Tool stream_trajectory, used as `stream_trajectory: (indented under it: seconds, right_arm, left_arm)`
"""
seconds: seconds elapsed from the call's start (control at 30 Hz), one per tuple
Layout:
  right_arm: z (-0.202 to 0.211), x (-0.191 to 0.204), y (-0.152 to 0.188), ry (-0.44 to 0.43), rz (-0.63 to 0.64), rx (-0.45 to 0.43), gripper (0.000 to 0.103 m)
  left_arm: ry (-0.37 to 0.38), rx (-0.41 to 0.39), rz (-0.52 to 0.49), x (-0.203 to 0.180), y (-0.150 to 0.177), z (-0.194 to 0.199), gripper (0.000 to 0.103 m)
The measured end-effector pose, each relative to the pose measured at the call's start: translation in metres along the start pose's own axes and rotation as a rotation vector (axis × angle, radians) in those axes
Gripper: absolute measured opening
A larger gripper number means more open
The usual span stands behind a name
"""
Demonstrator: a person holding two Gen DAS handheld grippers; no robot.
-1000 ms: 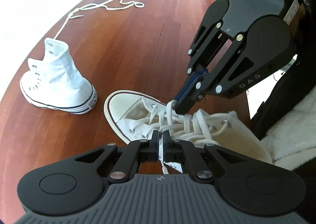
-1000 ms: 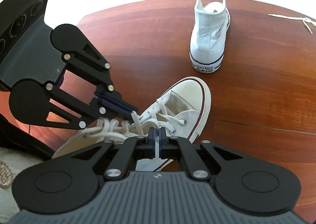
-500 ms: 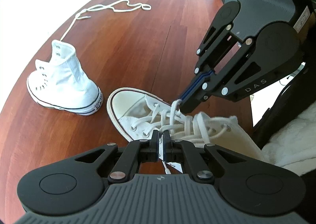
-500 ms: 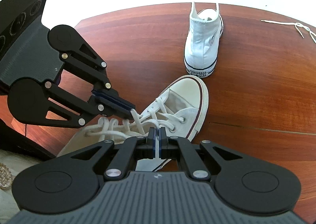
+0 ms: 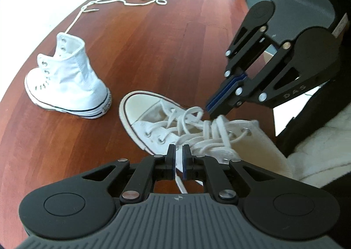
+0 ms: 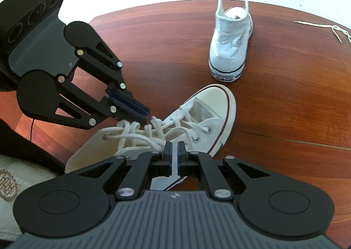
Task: Lace up shoes with both hands
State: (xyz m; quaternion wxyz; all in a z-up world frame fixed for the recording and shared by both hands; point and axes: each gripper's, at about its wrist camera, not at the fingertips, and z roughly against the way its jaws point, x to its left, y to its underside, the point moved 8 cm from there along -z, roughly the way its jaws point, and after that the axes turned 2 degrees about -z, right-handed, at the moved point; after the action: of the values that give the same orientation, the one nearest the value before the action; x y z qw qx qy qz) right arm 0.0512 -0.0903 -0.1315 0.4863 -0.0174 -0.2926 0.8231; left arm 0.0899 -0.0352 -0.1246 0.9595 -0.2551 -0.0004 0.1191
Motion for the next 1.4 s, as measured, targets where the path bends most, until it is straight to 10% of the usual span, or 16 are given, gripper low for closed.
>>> stream_trajectory:
  seconds: [0.53,0.7,1.4]
  right_arm:
    - [-0.016,0.006,-0.001,-0.011,0.099,0.054,0.006]
    - [-0.019,-0.001,-0.001,0.006,0.098,0.054,0.026]
    - [-0.028,-0.003,-0.001,-0.126,0.049,0.032,0.003]
  left_arm:
    - [0.054,0.041,-0.037,-0.003,-0.003,-0.021,0.011]
    - [0.086,0.037,-0.014,0.002,-0.004,-0.025,0.014]
    - [0.17,-0.03,-0.003,0.007,-0.004,-0.029,0.001]
